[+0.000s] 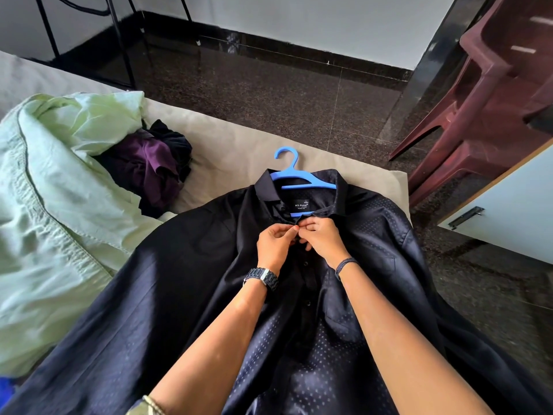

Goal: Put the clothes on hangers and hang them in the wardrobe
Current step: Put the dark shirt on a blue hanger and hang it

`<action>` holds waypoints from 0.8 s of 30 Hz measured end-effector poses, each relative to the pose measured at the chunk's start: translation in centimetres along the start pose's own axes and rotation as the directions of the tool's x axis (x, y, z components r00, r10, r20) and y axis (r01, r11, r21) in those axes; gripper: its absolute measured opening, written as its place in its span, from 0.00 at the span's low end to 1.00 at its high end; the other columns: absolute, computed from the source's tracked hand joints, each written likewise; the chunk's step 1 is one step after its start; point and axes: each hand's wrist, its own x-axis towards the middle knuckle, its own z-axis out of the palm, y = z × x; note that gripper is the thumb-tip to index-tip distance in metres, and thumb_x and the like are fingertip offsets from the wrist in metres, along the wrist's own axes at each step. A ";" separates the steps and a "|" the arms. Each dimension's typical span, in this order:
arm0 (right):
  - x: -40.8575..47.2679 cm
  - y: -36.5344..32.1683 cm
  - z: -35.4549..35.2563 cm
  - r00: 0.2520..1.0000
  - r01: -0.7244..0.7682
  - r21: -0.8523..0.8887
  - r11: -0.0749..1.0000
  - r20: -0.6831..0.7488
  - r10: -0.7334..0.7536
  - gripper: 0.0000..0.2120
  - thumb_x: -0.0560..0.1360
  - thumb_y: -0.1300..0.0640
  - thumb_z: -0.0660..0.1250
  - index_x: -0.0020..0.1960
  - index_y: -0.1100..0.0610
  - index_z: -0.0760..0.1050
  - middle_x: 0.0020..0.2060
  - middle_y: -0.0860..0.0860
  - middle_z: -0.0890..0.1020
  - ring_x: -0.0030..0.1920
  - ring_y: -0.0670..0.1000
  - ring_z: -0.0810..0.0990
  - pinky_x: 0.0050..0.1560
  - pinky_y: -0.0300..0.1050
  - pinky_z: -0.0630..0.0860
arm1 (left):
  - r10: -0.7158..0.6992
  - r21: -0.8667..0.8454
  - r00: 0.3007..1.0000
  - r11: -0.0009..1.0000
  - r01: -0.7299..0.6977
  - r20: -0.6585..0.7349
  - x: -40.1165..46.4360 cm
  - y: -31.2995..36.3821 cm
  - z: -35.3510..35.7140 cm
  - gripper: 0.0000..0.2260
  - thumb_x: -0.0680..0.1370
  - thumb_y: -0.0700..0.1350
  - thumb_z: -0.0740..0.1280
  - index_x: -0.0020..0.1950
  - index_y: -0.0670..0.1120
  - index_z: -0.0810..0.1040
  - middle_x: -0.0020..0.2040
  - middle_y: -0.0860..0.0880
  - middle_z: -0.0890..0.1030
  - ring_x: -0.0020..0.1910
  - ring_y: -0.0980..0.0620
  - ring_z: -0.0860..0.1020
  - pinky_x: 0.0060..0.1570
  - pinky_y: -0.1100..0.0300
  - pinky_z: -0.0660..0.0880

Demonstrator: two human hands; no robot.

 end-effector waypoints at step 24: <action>0.4 -0.9 -0.8 0.974 -0.222 0.215 0.951 0.018 0.224 0.08 0.74 0.61 0.69 0.51 0.63 0.76 0.38 0.53 0.78 0.29 0.47 0.73 0.22 0.37 0.69 | 0.042 0.361 0.997 0.932 -0.016 -0.063 0.9 2.0 0.5 0.05 0.74 0.40 0.68 0.45 0.43 0.72 0.40 0.45 0.79 0.32 0.51 0.79 0.28 0.63 0.77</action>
